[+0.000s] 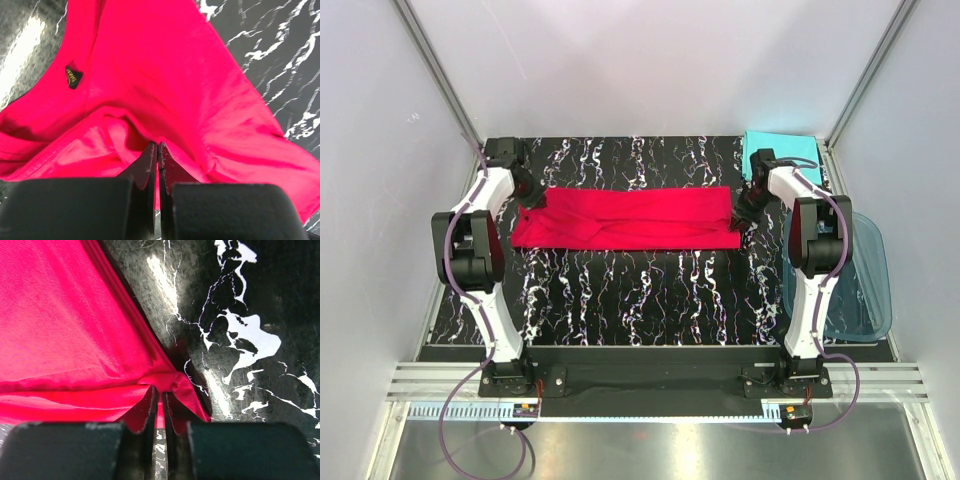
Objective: Fold and stack the t-shirts
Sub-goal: Fold the tshirt
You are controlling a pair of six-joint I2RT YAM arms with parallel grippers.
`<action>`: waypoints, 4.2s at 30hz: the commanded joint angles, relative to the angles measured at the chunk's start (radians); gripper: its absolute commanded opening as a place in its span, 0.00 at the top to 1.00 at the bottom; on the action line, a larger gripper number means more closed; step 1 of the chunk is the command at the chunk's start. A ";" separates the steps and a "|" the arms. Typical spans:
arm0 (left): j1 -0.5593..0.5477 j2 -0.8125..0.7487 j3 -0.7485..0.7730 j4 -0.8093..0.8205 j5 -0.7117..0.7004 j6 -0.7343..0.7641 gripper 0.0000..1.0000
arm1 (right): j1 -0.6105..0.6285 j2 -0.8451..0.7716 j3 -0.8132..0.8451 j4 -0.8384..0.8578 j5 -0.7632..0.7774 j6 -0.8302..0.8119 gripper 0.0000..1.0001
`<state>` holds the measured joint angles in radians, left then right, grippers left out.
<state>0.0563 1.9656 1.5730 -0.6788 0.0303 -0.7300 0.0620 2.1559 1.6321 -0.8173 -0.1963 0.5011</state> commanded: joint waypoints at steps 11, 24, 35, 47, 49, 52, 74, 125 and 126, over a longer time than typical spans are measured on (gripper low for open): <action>0.014 -0.086 -0.094 0.122 0.040 0.026 0.93 | -0.013 -0.086 0.026 0.030 0.012 -0.010 0.62; -0.091 -0.249 -0.151 0.197 0.106 0.083 0.74 | -0.004 -0.197 -0.078 0.042 -0.034 -0.030 0.61; -0.257 -0.275 -0.263 0.228 0.180 0.073 0.80 | 0.013 -0.136 -0.135 0.150 -0.072 0.062 1.00; -0.282 -0.313 -0.320 0.200 0.201 0.106 0.80 | 0.013 -0.080 -0.089 0.153 -0.045 0.045 1.00; -0.285 -0.317 -0.324 0.202 0.209 0.101 0.80 | 0.013 -0.059 -0.071 0.159 -0.034 0.037 1.00; -0.292 -0.321 -0.318 0.194 0.206 0.107 0.80 | 0.012 -0.030 -0.012 0.156 -0.012 0.036 1.00; -0.360 -0.114 -0.199 0.220 0.276 0.110 0.82 | 0.059 -0.148 -0.123 0.127 -0.095 0.039 0.99; -0.293 0.139 -0.074 0.223 0.223 0.115 0.87 | 0.053 -0.120 -0.278 0.159 -0.028 -0.061 0.82; -0.289 0.148 -0.055 0.219 0.209 0.115 0.88 | 0.053 -0.119 -0.287 0.156 -0.028 -0.061 0.82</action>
<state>-0.2413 2.0827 1.4578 -0.4995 0.2703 -0.6235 0.1211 2.0350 1.3891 -0.6598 -0.2756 0.4664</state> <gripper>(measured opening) 0.129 0.178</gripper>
